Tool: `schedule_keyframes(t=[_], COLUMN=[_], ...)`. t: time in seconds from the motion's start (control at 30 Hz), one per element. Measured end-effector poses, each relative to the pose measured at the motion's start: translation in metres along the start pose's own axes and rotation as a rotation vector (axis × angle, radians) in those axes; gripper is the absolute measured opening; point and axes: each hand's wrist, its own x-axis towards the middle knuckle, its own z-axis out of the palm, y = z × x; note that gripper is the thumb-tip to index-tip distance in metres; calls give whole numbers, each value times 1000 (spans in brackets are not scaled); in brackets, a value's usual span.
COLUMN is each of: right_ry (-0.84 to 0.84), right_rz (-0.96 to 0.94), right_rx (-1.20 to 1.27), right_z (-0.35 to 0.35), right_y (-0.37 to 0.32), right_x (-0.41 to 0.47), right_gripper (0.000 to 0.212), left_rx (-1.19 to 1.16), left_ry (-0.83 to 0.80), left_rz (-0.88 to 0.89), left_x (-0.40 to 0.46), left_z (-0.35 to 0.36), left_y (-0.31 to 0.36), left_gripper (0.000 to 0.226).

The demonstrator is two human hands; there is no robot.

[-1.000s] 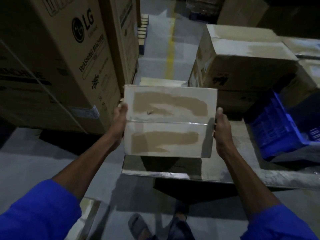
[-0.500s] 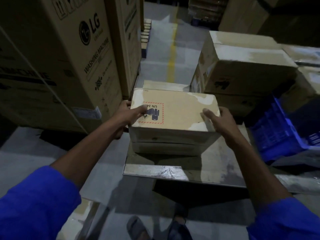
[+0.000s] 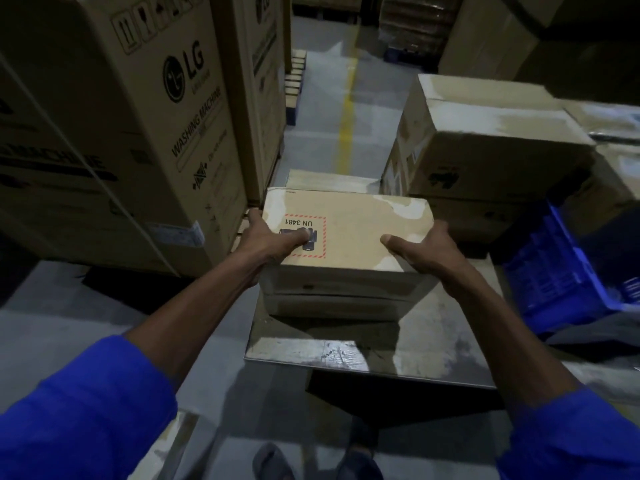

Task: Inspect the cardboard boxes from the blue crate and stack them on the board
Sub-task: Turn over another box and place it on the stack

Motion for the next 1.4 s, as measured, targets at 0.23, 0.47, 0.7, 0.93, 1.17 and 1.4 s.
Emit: schedule_keyframes(t=[0.23,0.47,0.7,0.93,1.17,1.4], right_ry=[-103,-91,-230,-192,-149,-81], right_rz=[-5,419,522,424,229,133], right_rx=[239,683,771,750,1037,838], right_z=[-8,29,42,38,8,-29], right_y=[4,75,87,75,41,16], right_x=[-2,-19,-25,-32,-26,-33], right_gripper=[112,38,45,48,58,81], left_rx=[-55,-130,-188,27,400,221], left_ry=[10,-19,-33,49,-5,-166], left_rz=[29,7,25,234,287,258], left_x=[2,1,3,5,-9,-20], left_z=[-7,-14,-21,-54,-38,2], left_y=[-8,-12,-15,-23,-35,-30], left_gripper=[104,101,101,83,56,58])
